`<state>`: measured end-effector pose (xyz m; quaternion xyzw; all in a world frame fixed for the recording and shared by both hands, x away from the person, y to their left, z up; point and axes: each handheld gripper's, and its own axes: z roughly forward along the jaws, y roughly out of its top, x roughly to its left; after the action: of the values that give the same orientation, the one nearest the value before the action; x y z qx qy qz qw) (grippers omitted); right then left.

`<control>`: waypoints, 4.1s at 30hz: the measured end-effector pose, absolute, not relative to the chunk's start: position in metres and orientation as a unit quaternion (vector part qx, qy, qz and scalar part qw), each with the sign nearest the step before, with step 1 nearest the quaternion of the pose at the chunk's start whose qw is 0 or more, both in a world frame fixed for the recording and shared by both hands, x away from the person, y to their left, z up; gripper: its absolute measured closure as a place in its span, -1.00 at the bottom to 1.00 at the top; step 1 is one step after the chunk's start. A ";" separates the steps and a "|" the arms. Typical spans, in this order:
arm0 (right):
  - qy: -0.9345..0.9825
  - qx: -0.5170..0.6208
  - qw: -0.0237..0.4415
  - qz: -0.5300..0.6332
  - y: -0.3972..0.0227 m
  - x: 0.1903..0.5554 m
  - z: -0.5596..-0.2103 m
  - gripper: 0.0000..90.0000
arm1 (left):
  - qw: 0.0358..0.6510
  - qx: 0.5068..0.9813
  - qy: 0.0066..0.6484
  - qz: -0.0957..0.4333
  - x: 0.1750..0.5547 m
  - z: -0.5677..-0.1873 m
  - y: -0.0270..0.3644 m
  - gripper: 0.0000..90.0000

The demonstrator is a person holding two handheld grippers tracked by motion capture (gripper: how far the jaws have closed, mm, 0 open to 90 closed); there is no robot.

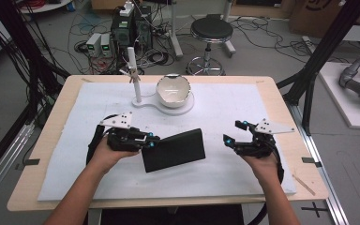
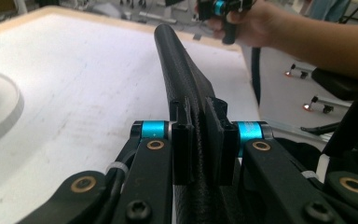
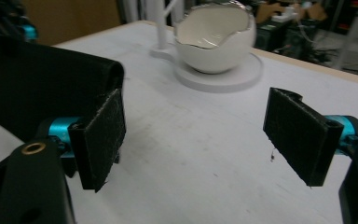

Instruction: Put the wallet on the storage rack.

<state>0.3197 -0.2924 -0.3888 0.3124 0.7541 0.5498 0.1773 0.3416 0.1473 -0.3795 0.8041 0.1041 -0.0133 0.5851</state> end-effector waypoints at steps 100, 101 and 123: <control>0.897 0.262 0.163 0.318 -0.149 0.497 -0.260 0.70 | 0.524 0.811 0.244 0.091 0.352 -0.399 0.211 -0.50; 0.898 0.262 0.159 0.316 -0.147 0.499 -0.263 0.70 | 0.524 0.811 0.244 0.092 0.352 -0.399 0.212 -0.50; 0.833 0.352 0.208 0.372 -0.175 0.513 -0.274 0.12 | 0.520 0.818 0.231 0.088 0.350 -0.399 0.207 -0.50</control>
<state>0.5126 -0.1746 -0.2744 0.3522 0.8332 0.3718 0.2084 0.3496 0.2068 -0.3994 0.8178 0.2308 0.0875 0.5199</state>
